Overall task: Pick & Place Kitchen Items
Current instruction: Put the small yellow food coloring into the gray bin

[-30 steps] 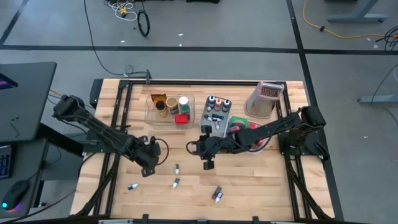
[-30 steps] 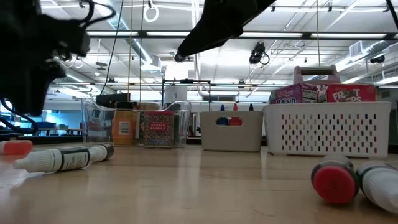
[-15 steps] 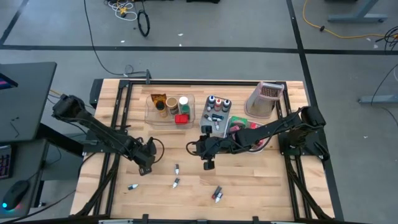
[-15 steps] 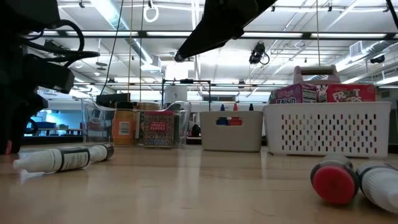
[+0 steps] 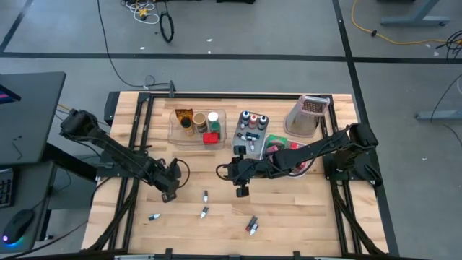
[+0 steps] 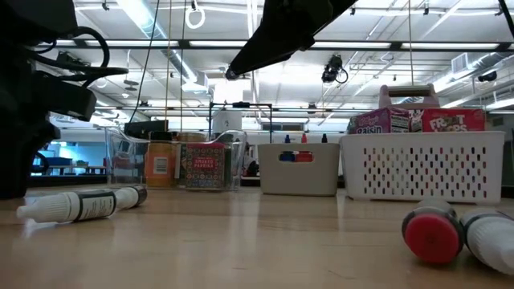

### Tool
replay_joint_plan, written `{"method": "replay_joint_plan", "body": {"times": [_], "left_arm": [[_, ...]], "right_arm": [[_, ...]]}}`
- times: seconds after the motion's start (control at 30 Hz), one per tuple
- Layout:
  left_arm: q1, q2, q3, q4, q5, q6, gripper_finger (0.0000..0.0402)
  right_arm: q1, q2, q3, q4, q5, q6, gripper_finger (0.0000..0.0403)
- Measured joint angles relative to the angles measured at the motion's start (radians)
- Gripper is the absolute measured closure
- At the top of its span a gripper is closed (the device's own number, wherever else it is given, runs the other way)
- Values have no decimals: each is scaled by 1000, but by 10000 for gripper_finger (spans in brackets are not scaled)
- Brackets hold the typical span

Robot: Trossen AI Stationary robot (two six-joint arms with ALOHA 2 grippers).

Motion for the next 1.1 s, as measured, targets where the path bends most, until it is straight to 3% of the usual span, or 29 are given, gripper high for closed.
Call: {"method": "replay_joint_plan", "body": {"times": [0.17,0.3,0.5,0.67,0.87,1.1], "left_arm": [[1,-15,14,18,-12,-5,312],[1,-19,72,78,-81,46,314],[36,-20,148,192,-261,235,323],[112,-18,191,343,-338,470,312],[233,-16,221,570,-317,721,319],[390,25,221,848,-158,915,317]], "right_arm": [[0,0,0,-18,0,0,243],[6,-15,0,-90,-4,10,243],[9,-101,0,-258,1,123,243],[12,-199,-39,-360,9,218,243],[38,-393,-272,-294,8,334,243],[46,-663,-488,-231,15,379,243]]}}
